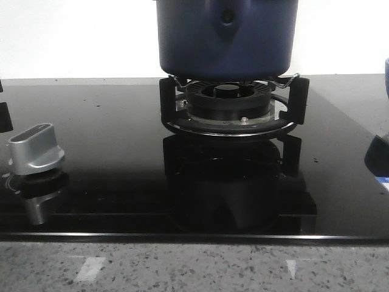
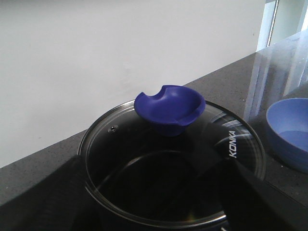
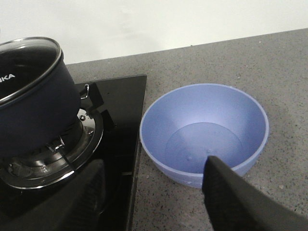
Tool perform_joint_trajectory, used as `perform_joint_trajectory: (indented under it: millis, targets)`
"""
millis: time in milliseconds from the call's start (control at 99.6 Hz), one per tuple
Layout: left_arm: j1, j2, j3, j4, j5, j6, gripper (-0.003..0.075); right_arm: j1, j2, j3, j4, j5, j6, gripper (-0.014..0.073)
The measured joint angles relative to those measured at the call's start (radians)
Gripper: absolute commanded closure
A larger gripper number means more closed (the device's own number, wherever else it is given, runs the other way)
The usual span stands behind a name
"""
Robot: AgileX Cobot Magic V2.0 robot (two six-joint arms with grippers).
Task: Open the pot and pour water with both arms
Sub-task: 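Raise the left gripper and move it above the glass pot lid, then lower the left gripper and grasp the blue silicone lid handle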
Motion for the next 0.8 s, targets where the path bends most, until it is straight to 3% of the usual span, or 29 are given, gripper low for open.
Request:
perform_joint_trajectory:
  millis: [351,643,803]
  targets:
    - [0.0,0.008,-0.002,-0.028,-0.012,0.0,0.0226,0.0,0.0,0.0,0.0,0.01,0.0,0.0191]
    - [0.0,0.04,-0.091,0.022,0.283,0.1,0.0226,0.0,0.0,0.0,0.0,0.01,0.0,0.0191]
    - [0.0,0.044,-0.113,-0.016,0.241,0.129,0.0226,0.0,0.0,0.0,0.0,0.008,0.0,0.0191]
